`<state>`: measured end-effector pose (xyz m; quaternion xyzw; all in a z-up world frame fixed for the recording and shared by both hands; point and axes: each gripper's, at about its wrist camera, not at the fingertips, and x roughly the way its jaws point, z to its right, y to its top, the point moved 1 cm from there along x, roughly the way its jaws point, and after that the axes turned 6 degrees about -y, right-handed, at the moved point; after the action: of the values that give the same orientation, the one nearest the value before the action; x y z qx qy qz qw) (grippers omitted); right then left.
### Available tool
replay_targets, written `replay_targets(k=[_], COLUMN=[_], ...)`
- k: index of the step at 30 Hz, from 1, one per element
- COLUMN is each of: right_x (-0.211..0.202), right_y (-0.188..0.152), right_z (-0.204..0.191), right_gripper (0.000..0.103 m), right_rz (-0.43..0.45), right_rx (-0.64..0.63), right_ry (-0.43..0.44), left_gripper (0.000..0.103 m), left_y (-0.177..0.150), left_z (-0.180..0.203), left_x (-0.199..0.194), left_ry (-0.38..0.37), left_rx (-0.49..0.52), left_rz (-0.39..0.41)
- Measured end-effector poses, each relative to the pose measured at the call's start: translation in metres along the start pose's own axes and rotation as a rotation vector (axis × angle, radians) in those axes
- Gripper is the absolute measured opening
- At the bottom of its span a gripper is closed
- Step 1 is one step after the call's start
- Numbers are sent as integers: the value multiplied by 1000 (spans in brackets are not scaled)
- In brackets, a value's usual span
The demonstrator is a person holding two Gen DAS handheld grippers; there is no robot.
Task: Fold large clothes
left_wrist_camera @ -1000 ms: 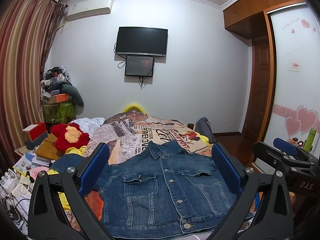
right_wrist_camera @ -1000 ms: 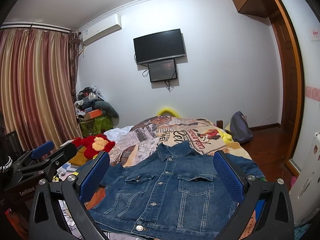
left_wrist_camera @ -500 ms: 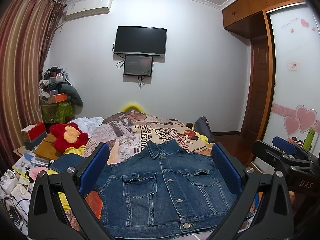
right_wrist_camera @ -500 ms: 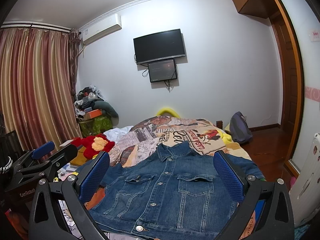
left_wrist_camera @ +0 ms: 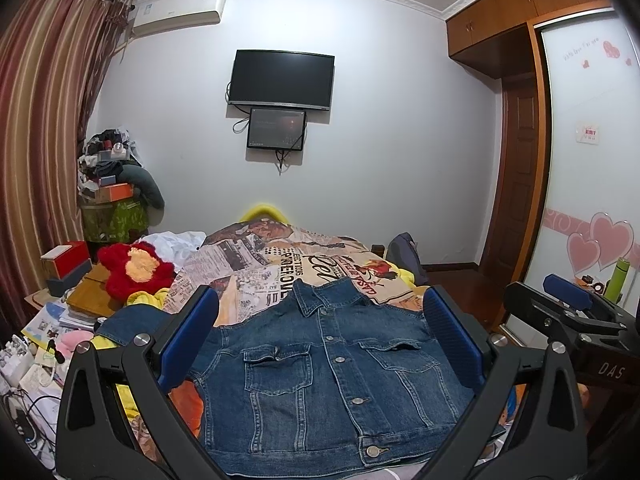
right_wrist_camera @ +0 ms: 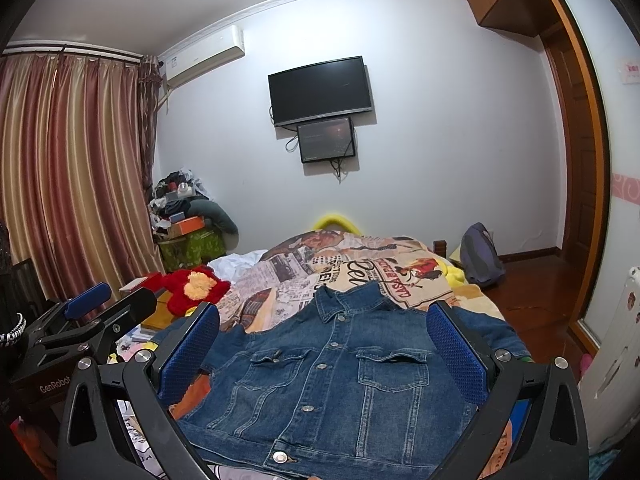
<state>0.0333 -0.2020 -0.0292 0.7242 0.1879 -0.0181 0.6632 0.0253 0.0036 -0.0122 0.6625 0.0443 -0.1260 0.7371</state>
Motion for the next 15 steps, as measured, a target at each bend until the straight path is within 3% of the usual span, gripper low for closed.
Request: replay_targets(k=[15], right_x=[23], right_y=[0], right_z=[-6], right_gripper=[103], right_rz=[-25], right_rx=[-17], right_ry=[-3], left_gripper=[103], left_y=[1], left_z=[-14], left_x=[16], left_ry=[19], left_rx=[-12], left_rz=[-12])
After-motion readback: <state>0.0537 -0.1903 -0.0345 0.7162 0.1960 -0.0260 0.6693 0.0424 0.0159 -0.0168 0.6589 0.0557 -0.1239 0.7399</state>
